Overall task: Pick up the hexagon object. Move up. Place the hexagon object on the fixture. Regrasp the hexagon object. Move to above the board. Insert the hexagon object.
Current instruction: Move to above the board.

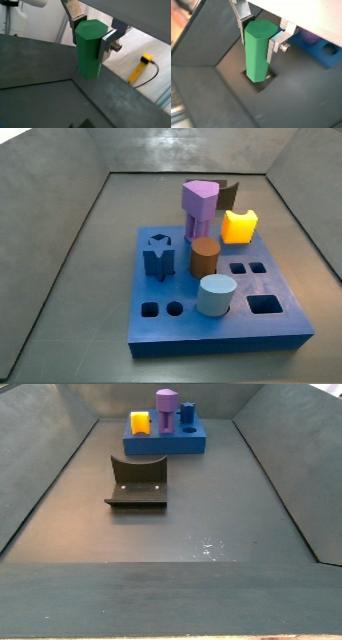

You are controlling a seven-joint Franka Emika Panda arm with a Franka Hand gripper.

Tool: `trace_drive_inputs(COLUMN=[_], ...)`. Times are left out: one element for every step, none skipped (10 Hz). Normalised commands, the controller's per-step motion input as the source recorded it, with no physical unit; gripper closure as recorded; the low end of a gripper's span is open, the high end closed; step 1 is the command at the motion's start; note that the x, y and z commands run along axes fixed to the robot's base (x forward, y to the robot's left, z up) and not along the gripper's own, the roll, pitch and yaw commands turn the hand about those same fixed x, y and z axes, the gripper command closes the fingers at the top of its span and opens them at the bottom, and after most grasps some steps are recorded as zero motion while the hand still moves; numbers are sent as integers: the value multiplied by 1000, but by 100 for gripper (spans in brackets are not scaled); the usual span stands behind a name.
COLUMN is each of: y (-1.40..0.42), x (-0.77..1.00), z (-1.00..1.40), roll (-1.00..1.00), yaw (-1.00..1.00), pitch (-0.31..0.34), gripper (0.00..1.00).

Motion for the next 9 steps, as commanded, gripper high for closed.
trace_drive_inputs(y=[-1000,-1000,-1000,-846,-422,-228,-92,-60,-18], x=[-498,-506,-545,-485,-288,-181,-116,-96,-78], z=[2,-5,15,7,-1,5,-3,-5,1], roll=[-1000,-1000,-1000,-1000,-1000,-1000,-1000,-860,-553], yaw=[-200,-203,-211,-212,-210,-203,-187,-156,-83], pitch=[-90,-84,-69,-67,-56,-44,-36,-38,-36], gripper=[100,100,100,100,100,100,100,100,100])
